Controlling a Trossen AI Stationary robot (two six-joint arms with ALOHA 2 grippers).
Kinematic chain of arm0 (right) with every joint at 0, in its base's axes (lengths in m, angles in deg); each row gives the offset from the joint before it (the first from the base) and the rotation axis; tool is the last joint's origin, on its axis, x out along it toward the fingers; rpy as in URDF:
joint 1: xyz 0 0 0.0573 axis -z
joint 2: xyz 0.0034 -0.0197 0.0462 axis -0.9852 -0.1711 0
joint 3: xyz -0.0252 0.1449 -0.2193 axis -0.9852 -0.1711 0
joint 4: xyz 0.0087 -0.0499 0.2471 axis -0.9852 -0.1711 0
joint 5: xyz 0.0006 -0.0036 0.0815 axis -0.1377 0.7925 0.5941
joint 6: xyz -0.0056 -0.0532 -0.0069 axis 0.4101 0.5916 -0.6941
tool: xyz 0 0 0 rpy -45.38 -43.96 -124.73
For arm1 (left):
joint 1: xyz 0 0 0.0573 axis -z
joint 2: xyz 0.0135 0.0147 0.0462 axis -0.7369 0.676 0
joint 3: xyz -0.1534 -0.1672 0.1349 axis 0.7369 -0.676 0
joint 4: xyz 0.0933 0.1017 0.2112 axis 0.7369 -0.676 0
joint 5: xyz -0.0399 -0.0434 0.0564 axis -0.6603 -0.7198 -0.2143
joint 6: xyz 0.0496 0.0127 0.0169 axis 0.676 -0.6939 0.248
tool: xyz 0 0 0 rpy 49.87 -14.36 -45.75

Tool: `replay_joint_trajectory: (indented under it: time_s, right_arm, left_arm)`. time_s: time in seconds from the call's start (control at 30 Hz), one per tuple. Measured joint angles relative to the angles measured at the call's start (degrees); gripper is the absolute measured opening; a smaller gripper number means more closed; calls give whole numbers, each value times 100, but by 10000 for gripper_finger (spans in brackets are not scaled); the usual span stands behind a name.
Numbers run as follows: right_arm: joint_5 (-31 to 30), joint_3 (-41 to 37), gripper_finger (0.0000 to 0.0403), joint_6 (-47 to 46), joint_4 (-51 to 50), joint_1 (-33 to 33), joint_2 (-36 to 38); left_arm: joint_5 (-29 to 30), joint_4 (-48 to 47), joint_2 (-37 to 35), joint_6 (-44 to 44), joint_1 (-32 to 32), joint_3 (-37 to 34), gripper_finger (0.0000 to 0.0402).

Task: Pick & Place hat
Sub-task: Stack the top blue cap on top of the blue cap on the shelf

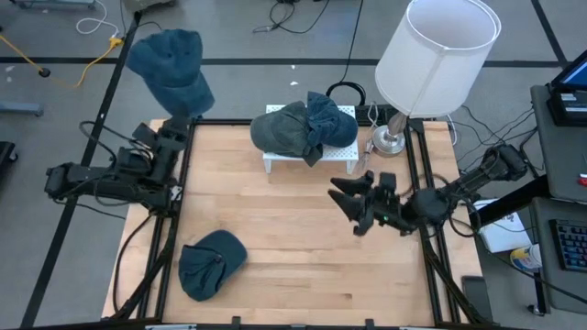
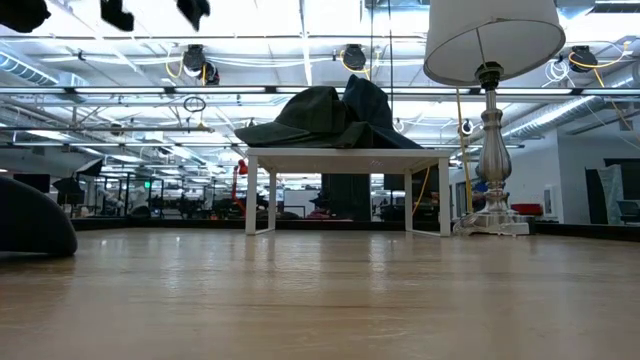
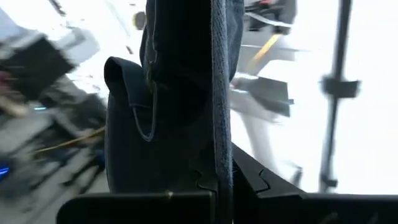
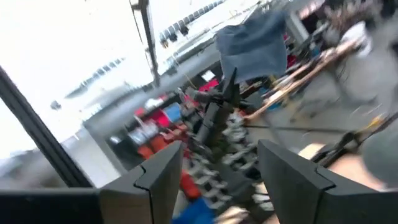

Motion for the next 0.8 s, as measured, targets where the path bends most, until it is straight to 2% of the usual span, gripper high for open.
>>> replay_joint_trajectory:
  time_s: [0.1, 0.2, 0.47, 0.57, 0.67, 0.8]
  right_arm:
    - [376, -1, 201, -794, 35, 287, 0]
    - [488, -1, 201, -1145, 117, 474, -2]
    - [507, -2, 201, -1213, 782, 702, -2]
    - [837, 0, 201, -1219, 1129, 784, -2]
    - [1088, 0, 201, -1235, 1342, 822, -2]
    - [1096, -1, 201, -1237, 1384, 839, -2]
  left_arm:
    - [-303, 375, 390, 111, 175, 218, 8]
    - [-538, 398, 852, 302, 355, 642, 8]
    - [-1115, 381, 2216, 702, 734, 2061, 8]
    - [-1382, 352, 2696, 667, 805, 2592, 8]
    - [-1619, 173, 3139, 657, 876, 3162, 8]
    - [-2036, -315, 3684, 619, 950, 4003, 8]
